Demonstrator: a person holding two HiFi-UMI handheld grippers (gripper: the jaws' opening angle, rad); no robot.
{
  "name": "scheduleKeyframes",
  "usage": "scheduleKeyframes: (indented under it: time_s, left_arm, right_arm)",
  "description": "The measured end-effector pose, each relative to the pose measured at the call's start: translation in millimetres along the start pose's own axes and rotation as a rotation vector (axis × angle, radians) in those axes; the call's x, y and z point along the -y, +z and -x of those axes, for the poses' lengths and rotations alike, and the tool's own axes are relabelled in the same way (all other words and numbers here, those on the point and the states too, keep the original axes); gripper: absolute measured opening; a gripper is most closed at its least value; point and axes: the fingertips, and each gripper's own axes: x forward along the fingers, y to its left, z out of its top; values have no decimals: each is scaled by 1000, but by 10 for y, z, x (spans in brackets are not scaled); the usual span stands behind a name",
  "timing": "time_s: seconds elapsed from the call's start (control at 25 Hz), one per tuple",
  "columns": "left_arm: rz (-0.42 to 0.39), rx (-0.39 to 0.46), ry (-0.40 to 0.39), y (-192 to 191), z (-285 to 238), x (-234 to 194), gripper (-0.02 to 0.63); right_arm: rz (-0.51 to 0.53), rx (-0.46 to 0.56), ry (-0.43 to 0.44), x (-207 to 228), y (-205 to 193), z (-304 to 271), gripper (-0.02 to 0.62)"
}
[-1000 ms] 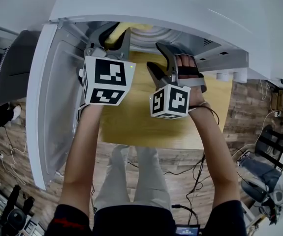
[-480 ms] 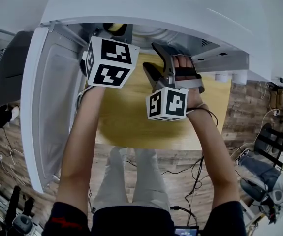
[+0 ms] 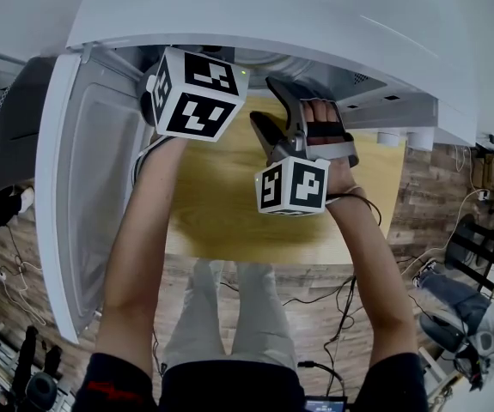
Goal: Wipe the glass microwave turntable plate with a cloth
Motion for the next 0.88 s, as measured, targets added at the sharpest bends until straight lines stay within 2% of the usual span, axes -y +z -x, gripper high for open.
scheduleKeyframes:
  time_s: [0.32, 0.48, 0.88]
  left_arm:
    - [-35, -21, -21, -38, -136, 24, 61]
    - [-104, -29, -15, -39, -154, 66, 61]
    - [-96, -34, -66, -52, -163, 129, 61]
  right_arm:
    - [-3, 4, -3, 1, -2, -3, 288]
    - [-2, 6, -5, 3, -3, -1, 288]
    - [-2, 5, -9, 8, -2, 3, 288]
